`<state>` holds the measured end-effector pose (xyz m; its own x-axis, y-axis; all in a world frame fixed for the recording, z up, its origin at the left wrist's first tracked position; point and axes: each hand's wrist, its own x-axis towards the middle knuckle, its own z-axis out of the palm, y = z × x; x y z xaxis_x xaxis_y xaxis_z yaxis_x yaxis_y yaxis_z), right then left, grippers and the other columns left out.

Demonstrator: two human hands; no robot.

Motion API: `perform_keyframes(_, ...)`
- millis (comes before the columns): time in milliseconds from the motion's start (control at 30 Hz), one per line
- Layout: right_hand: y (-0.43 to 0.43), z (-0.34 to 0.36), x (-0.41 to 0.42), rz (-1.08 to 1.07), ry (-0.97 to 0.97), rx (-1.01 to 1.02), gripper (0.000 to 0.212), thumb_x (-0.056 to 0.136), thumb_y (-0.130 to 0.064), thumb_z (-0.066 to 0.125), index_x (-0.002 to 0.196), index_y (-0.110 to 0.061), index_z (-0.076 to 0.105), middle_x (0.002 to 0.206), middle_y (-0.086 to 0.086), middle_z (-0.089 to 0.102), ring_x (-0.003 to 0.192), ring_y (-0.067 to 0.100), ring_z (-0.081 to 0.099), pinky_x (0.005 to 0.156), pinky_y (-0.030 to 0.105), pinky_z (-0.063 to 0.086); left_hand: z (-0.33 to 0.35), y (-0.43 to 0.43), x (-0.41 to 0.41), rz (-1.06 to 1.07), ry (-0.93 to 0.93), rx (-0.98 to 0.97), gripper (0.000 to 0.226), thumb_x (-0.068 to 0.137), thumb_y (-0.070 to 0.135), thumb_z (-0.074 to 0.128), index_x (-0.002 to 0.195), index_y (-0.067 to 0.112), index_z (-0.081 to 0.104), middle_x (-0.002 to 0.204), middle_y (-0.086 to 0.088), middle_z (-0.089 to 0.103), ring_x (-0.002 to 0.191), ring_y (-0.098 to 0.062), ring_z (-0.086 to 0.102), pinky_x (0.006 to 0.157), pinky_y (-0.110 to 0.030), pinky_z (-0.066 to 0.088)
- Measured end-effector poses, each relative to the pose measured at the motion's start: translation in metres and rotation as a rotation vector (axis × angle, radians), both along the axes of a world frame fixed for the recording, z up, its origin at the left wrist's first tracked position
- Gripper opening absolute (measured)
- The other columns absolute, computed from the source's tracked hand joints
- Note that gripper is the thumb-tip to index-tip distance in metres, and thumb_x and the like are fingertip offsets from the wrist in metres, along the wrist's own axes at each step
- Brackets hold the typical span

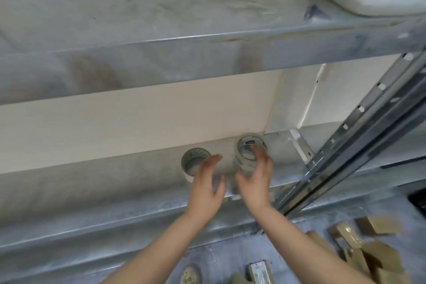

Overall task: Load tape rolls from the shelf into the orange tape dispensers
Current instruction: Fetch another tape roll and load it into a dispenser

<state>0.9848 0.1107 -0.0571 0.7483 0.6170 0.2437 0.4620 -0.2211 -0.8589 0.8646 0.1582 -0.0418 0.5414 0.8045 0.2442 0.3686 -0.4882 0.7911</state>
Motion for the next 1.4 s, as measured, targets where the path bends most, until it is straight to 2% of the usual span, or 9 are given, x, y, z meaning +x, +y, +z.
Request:
perform_keyframes(133, -0.005, -0.002, 0.038, -0.077, 0.092, -0.007, 0.062, 0.073, 0.003, 0.064, 0.131, 0.0, 0.041, 0.136, 0.02, 0.042, 0.13, 0.03, 0.037, 0.11, 0.043, 0.035, -0.003, 0.005, 0.041, -0.064, 0.1, -0.117, 0.07, 0.085, 0.012, 0.063, 0.143, 0.001, 0.027, 0.152, -0.014, 0.029, 0.141, -0.021, 0.026, 0.11, -0.012, 0.012)
perform_keyframes(267, -0.004, -0.002, 0.066, 0.053, 0.384, -0.122, 0.073, 0.079, -0.004, 0.06, 0.143, -0.013, 0.026, 0.133, -0.001, 0.044, 0.132, 0.021, 0.04, 0.099, 0.029, 0.04, -0.003, 0.028, 0.08, -0.077, 0.271, -0.301, 0.106, 0.076, 0.025, 0.072, 0.15, 0.01, -0.003, 0.16, -0.008, 0.006, 0.147, -0.021, 0.011, 0.113, -0.023, 0.014)
perform_keyframes(367, 0.001, -0.003, 0.074, 0.125, 0.455, -0.243, 0.076, 0.08, -0.012, 0.057, 0.146, -0.015, 0.021, 0.142, 0.004, 0.044, 0.131, 0.024, 0.043, 0.098, 0.029, 0.043, -0.008, 0.035, 0.098, -0.12, 0.337, -0.454, 0.123, 0.069, 0.03, 0.077, 0.148, 0.008, -0.014, 0.159, -0.011, 0.011, 0.144, -0.025, 0.021, 0.111, -0.027, 0.025)
perform_keyframes(500, 0.001, 0.001, 0.08, 0.155, 0.434, -0.227, 0.063, 0.072, -0.02, 0.055, 0.133, -0.016, 0.041, 0.124, 0.003, 0.058, 0.119, 0.024, 0.055, 0.089, 0.028, 0.048, -0.016, 0.036, 0.102, -0.059, 0.302, -0.387, 0.111, 0.062, 0.033, 0.081, 0.148, 0.01, 0.014, 0.147, -0.009, 0.038, 0.133, -0.024, 0.042, 0.107, -0.034, 0.039)
perform_keyframes(633, -0.001, 0.008, 0.078, 0.225, 0.442, -0.134, 0.05, 0.078, -0.012, 0.06, 0.126, -0.023, 0.048, 0.117, -0.003, 0.062, 0.11, 0.014, 0.058, 0.087, 0.023, 0.052, -0.004, 0.035, 0.095, 0.001, 0.141, -0.274, 0.075, 0.054, 0.032, 0.083, 0.12, 0.026, 0.047, 0.118, 0.004, 0.058, 0.109, -0.017, 0.058, 0.086, -0.031, 0.049)
perform_keyframes(833, 0.013, 0.037, 0.06, 0.267, 0.414, 0.071, 0.041, 0.084, -0.009, 0.057, 0.108, -0.041, 0.053, 0.107, -0.017, 0.061, 0.105, 0.004, 0.058, 0.082, 0.01, 0.048, 0.029, 0.036, 0.076, 0.121, -0.017, -0.219, 0.076, 0.053, 0.023, 0.086, 0.121, 0.021, 0.05, 0.122, 0.001, 0.06, 0.11, -0.017, 0.058, 0.091, -0.032, 0.048)
perform_keyframes(967, 0.025, 0.046, 0.035, 0.382, 0.428, 0.135, 0.045, 0.085, -0.006, 0.056, 0.126, -0.024, 0.051, 0.12, -0.01, 0.06, 0.111, 0.005, 0.056, 0.082, 0.002, 0.045, 0.045, 0.037, 0.037, 0.213, -0.144, -0.238, 0.078, 0.049, 0.027, 0.089, 0.118, 0.028, 0.052, 0.118, 0.008, 0.062, 0.103, -0.006, 0.058, 0.086, -0.021, 0.047)
perform_keyframes(1100, 0.037, 0.051, 0.0, 0.567, 0.405, 0.104, 0.054, 0.081, 0.001, 0.056, 0.131, -0.016, 0.047, 0.125, -0.004, 0.057, 0.116, 0.01, 0.054, 0.09, 0.011, 0.043, 0.049, 0.028, -0.013, 0.35, -0.212, -0.27, 0.068, 0.045, 0.03, 0.085, 0.1, 0.048, 0.049, 0.103, 0.024, 0.061, 0.094, 0.016, 0.056, 0.075, -0.002, 0.043)
perform_keyframes(1400, 0.046, 0.058, -0.109, 0.98, 0.332, 0.02, 0.064, 0.073, -0.01, 0.077, 0.125, -0.027, 0.045, 0.127, -0.001, 0.055, 0.117, 0.011, 0.053, 0.103, 0.024, 0.04, 0.051, -0.004, -0.133, 0.628, -0.308, -0.222, 0.073, 0.058, 0.012, 0.088, 0.114, 0.031, 0.046, 0.101, 0.023, 0.055, 0.089, 0.024, 0.049, 0.072, 0.009, 0.035)
